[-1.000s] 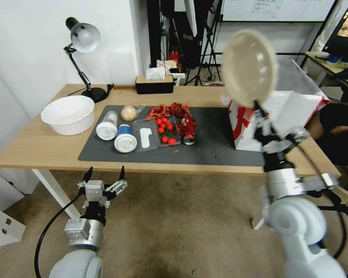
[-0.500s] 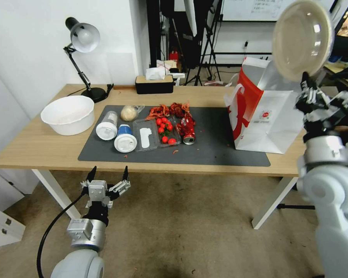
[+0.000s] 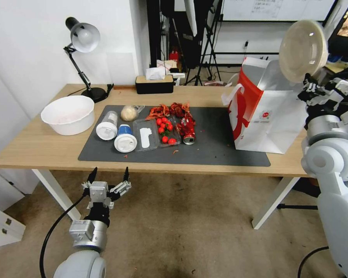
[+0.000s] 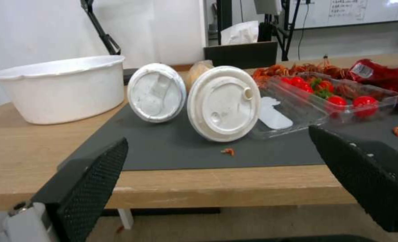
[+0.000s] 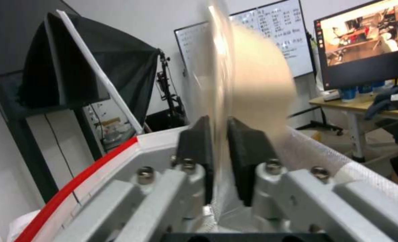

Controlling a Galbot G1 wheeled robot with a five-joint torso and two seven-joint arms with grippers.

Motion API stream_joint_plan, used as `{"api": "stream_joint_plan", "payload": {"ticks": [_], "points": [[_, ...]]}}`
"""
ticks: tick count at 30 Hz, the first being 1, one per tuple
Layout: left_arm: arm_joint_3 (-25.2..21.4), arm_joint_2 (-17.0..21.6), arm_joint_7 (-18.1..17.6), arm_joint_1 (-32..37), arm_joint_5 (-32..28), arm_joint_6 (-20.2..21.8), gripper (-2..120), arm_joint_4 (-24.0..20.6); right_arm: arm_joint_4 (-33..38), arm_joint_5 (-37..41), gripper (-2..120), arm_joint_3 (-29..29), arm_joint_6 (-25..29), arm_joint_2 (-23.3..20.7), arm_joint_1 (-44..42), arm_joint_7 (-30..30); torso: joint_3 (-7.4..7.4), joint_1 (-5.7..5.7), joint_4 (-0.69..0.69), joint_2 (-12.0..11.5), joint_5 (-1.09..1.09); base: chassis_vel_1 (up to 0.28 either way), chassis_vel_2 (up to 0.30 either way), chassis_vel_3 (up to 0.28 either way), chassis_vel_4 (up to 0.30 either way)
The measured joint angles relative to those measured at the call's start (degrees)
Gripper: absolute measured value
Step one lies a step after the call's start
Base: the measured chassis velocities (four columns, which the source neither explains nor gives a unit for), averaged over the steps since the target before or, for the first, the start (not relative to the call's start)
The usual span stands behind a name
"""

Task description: Pick up the trash from the table and place it into the takeout bag.

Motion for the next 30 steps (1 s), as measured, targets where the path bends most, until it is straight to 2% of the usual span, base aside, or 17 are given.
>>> {"api": "stream_joint_plan", "payload": {"ticks": [1,4,5,7,9,12,13,14,17,18,20,21,24,27,29,30], "points": [[0.0,0.0,0.0,0.0,0.0,0.0,100,0.0,0.0,0.0,13,0.0,0.0,0.0,0.0,0.0,0.00,0.00,0.00,0.0,0.00,0.000,0.000,0.000,0.000],[0.0,-0.3,0.1,-0.1,0.2,-0.2,100,0.3,-0.4,0.3,25,-0.4,-0.6,0.1,0.3,0.1,0.00,0.00,0.00,0.0,0.00,0.000,0.000,0.000,0.000],[0.0,-0.3,0.1,-0.1,0.2,-0.2,100,0.3,-0.4,0.3,25,-0.4,-0.6,0.1,0.3,0.1,0.00,0.00,0.00,0.0,0.00,0.000,0.000,0.000,0.000],[-0.2,-0.4,0.2,-0.2,0.3,-0.2,100,0.4,-0.4,0.4,37,-0.6,-0.7,0.3,0.2,0.0,0.00,0.00,0.00,0.0,0.00,0.000,0.000,0.000,0.000],[-0.2,-0.5,0.2,-0.2,0.3,-0.2,100,0.4,-0.3,0.4,40,-0.6,-0.7,0.3,0.2,-0.1,0.00,0.00,0.00,0.0,0.00,0.000,0.000,0.000,0.000],[-0.2,-0.3,0.3,-0.2,0.3,-0.2,100,0.4,1.1,1.1,54,-0.2,0.5,0.4,-0.6,-1.2,0.00,0.00,-0.01,0.0,0.00,0.000,0.000,0.000,0.000],[-0.2,-0.2,0.3,-0.3,0.3,-0.2,100,0.4,2.1,2.4,61,0.0,2.9,0.5,-1.3,-3.3,0.00,0.00,0.00,0.0,0.00,0.000,0.000,0.000,0.000],[-0.2,-0.2,0.3,-0.3,0.3,-0.2,100,0.4,2.1,2.4,61,0.0,2.9,0.5,-1.3,-3.3,0.00,0.00,0.00,0.0,0.00,0.000,0.000,0.000,0.000],[-0.2,-0.1,0.5,-0.4,0.0,-0.4,100,0.4,5.7,6.5,75,0.6,8.7,1.1,-5.1,-10.5,0.00,0.00,0.00,0.0,-0.01,0.000,0.000,0.000,0.000],[-0.2,-0.1,0.5,-0.4,0.0,-0.4,100,0.4,5.7,6.5,75,0.6,8.7,1.1,-5.1,-10.5,0.00,0.00,0.00,0.0,-0.01,0.000,0.000,0.000,0.000],[-0.2,0.1,0.5,-0.4,-0.1,-0.5,100,0.4,8.1,6.9,84,0.6,11.9,1.8,-9.3,-15.2,0.00,0.00,-0.01,0.0,-0.01,0.000,0.000,0.000,0.000],[-0.2,0.1,0.5,-0.4,-0.1,-0.5,100,0.4,8.1,6.9,84,0.6,11.9,1.8,-9.3,-15.2,0.00,0.00,-0.01,0.0,-0.01,0.000,0.000,0.000,0.000],[-0.2,0.4,0.5,-0.4,-0.5,-0.8,100,0.6,11.7,4.1,97,-0.6,15.1,3.4,-15.9,-19.7,0.00,0.00,0.00,0.0,-0.01,0.000,0.000,0.000,0.000],[-0.2,0.6,0.6,-0.3,-0.9,-1.0,100,0.6,12.7,0.0,100,-1.4,16.6,4.3,-19.1,-21.3,-0.01,0.00,-0.01,0.0,-0.01,0.000,0.000,0.000,0.000],[-0.3,0.8,0.7,-0.3,-1.2,-1.1,100,0.8,13.3,-7.2,100,-2.5,19.4,5.4,-23.3,-22.9,0.00,0.00,0.00,0.0,0.00,0.000,0.000,0.000,0.000],[-0.3,0.8,0.7,-0.3,-1.2,-1.1,100,0.8,13.3,-7.2,100,-2.5,19.4,5.4,-23.3,-22.9,0.00,0.00,0.00,0.0,0.00,0.000,0.000,0.000,0.000]]}}
